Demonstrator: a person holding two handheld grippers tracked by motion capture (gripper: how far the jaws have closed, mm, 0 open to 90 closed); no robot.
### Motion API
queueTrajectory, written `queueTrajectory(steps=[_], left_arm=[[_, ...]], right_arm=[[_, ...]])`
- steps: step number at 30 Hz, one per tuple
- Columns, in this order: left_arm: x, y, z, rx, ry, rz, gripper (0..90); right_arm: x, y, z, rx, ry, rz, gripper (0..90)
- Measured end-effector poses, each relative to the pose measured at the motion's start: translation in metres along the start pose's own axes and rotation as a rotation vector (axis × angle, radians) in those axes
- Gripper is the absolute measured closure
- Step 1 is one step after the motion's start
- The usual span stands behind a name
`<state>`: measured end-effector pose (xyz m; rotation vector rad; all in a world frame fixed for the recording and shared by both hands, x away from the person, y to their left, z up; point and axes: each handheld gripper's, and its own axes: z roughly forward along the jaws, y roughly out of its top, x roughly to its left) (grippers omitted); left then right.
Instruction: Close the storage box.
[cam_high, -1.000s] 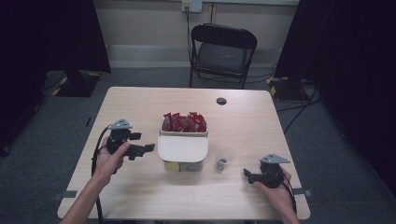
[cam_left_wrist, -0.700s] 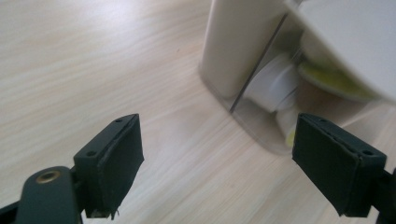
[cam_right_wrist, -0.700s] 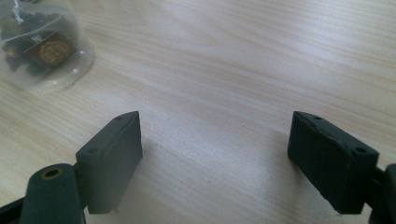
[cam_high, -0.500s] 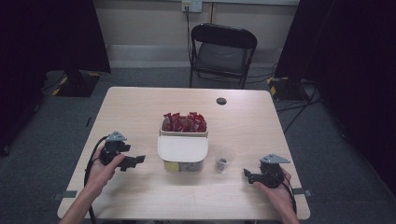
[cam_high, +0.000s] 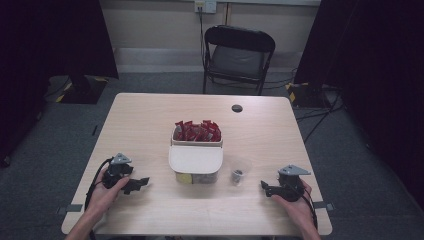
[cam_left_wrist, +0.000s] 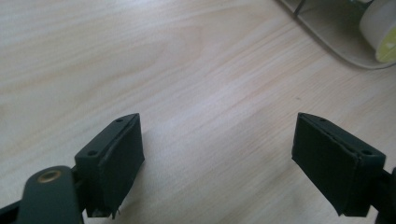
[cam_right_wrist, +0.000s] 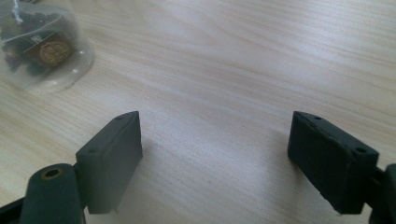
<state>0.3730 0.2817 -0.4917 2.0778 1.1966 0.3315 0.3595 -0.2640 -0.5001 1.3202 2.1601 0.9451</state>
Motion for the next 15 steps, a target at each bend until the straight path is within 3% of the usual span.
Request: queueTrajectory(steps=[1,6,12,15], left_arm=[[-0.0014,-0.0013,0.0005,-0.001,0.016,0.028,15.9],[-0.0082,-0.0047,0.0052,-0.019,0.082,0.088,15.0],[-0.0095,-0.0076,0.0091,-0.057,0.091,0.083,9.8],[-0.0095,-0.0069,0.0097,-0.052,0.095,0.084,7.8]], right_arm=[[0.0,0.0,0.0,0.0,0.0,0.001,17.4],[0.0,0.0,0.0,0.0,0.0,0.001,17.4],[0.0001,0.0,0.0,0.0,0.0,0.0,17.4],[0.0004,-0.0002,-0.0002,0.0,-0.002,0.001,17.4]])
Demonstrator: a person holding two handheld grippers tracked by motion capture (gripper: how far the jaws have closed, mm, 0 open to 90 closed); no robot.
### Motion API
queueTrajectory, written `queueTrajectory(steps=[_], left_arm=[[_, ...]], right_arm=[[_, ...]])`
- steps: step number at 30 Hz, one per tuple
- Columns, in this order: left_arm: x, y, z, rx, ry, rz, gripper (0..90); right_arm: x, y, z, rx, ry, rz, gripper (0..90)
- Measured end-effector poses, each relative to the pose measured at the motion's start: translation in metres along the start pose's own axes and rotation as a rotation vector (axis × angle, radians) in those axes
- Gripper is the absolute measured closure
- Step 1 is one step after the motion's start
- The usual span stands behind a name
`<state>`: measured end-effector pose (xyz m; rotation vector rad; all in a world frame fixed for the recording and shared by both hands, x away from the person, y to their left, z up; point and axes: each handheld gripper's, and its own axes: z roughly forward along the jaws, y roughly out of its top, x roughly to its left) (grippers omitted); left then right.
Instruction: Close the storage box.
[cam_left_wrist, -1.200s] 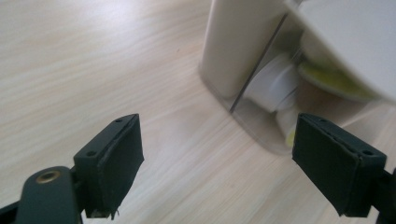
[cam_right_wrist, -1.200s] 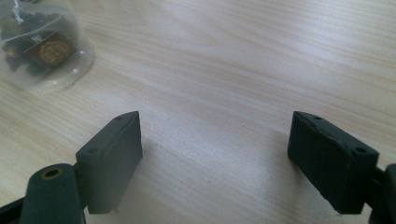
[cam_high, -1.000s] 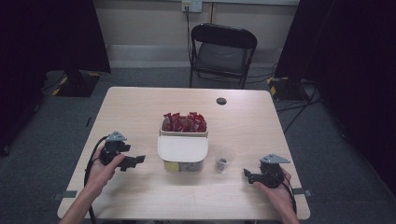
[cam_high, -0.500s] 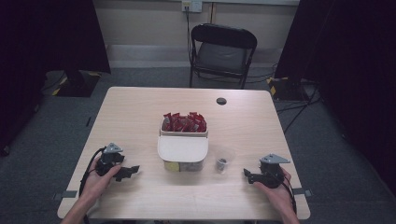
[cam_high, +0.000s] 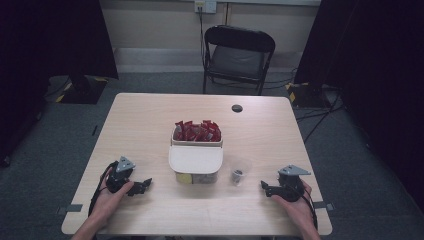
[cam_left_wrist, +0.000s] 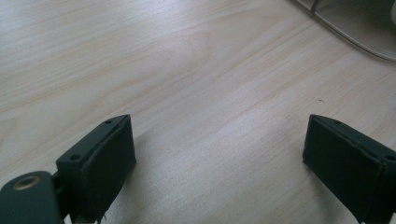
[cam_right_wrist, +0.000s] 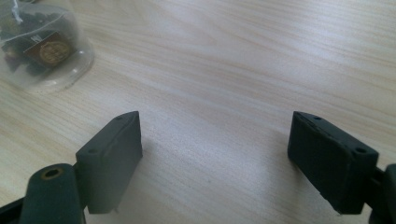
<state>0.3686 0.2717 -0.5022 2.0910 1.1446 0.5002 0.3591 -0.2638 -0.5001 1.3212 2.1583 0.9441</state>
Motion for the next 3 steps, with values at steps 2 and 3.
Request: queueTrajectory(steps=[2,3], left_arm=[[0.0004,0.0002,0.0002,0.004,-0.006,0.002,7.4],[0.0005,0.0003,0.0004,0.004,-0.007,0.001,7.0]], right_arm=[[-0.0001,0.0,0.0,0.0,0.0,0.001,17.4],[0.0001,0.0,0.0,0.0,-0.002,0.001,17.4]])
